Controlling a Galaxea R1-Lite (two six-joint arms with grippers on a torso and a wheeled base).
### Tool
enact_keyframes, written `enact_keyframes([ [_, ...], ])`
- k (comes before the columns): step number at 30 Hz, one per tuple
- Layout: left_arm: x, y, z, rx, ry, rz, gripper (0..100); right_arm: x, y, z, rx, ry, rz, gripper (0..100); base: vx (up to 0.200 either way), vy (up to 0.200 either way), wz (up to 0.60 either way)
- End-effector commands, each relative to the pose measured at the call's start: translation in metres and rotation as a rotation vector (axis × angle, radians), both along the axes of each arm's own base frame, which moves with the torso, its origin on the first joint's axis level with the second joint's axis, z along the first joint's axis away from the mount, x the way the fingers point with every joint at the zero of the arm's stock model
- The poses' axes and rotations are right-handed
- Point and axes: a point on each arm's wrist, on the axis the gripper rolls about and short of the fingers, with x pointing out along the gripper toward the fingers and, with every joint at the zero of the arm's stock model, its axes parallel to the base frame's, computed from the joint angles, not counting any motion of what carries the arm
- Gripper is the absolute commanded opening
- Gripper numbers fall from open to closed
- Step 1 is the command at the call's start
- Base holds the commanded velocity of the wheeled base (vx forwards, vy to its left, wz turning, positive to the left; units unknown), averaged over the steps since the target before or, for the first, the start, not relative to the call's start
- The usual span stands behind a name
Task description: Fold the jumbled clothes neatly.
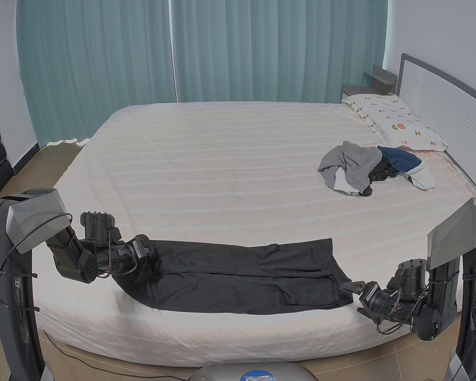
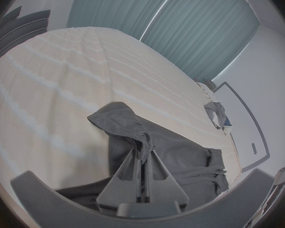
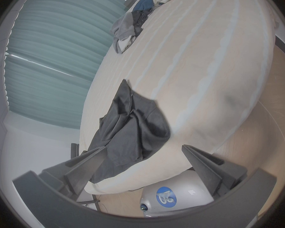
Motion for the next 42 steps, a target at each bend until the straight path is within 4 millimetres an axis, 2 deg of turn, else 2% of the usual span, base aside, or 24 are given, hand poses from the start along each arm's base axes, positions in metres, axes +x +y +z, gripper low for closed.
enact_keyframes([
  [1,-0.006,-0.011,0.016,-0.014,-0.017,-0.02,0,0.001,0.0,0.002,0.004,-0.018,0.001,100,0.0,-0.2,0.0],
  [10,-0.022,-0.032,0.034,-0.018,-0.027,-0.074,0,0.001,0.0,0.002,0.004,-0.018,0.001,100,0.0,-0.2,0.0],
  [14,-0.028,-0.05,0.046,-0.043,-0.034,-0.052,0,0.001,0.0,0.002,0.004,-0.018,0.001,100,0.0,-0.2,0.0],
  [20,-0.031,-0.068,0.044,-0.024,-0.027,-0.034,0,0.001,0.001,0.002,0.005,-0.02,0.001,100,0.0,-0.2,0.0],
  [42,-0.037,-0.108,0.046,-0.101,0.012,-0.074,0,0.003,0.001,0.002,0.005,-0.025,0.0,100,0.0,-0.2,0.0],
])
